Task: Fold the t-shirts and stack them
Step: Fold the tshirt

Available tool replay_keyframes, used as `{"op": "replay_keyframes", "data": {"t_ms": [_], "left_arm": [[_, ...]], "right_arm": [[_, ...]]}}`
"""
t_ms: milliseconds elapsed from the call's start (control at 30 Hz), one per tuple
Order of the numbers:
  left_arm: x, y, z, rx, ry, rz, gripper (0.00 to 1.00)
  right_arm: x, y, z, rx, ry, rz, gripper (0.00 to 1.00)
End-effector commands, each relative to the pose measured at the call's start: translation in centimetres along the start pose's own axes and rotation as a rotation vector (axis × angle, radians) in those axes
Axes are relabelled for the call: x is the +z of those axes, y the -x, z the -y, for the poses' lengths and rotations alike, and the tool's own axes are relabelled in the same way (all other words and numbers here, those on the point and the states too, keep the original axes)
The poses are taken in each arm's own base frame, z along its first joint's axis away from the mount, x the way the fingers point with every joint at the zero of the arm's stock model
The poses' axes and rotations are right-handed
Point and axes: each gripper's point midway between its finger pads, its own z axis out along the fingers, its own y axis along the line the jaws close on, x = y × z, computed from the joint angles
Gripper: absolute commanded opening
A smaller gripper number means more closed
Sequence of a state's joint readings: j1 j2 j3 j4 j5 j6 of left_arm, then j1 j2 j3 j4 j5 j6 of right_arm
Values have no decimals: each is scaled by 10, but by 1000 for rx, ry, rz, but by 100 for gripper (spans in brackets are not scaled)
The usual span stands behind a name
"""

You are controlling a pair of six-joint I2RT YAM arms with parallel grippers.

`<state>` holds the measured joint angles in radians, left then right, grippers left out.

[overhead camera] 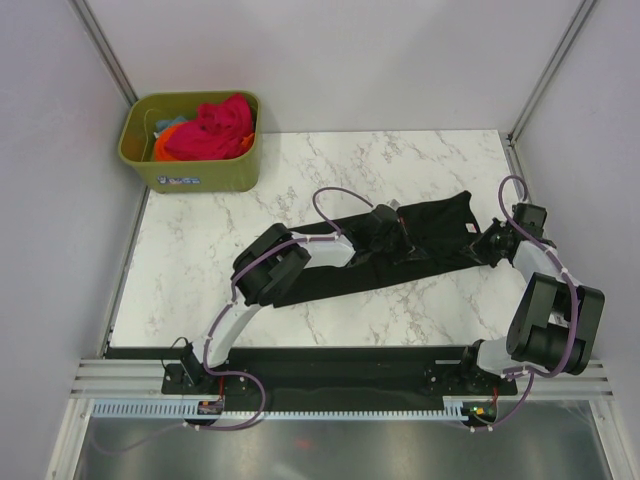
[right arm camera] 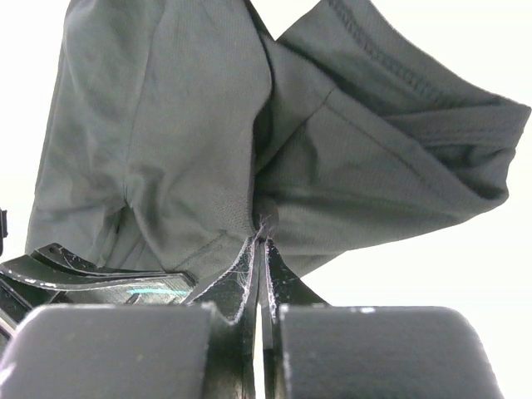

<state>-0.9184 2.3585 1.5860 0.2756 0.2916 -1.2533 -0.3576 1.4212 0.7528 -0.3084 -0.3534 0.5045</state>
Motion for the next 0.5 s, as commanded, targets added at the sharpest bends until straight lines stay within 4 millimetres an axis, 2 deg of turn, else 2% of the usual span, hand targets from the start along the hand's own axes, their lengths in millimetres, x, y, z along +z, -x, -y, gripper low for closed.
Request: {"op": "replay_keyframes", "data": {"t_ms": [0,133,467], "left_arm": [[-21,6,39,-18,-65,1,2],[-26,5,41,-1,-56,-1,2],[-25,-2,24,-1,18,-40,2]], "right_arm": [[-8,-3,-6,16,23,-9,0],[-8,-5,1,15,-11,-10,0],[-7,-14,21,22,-93,-39,0]]}}
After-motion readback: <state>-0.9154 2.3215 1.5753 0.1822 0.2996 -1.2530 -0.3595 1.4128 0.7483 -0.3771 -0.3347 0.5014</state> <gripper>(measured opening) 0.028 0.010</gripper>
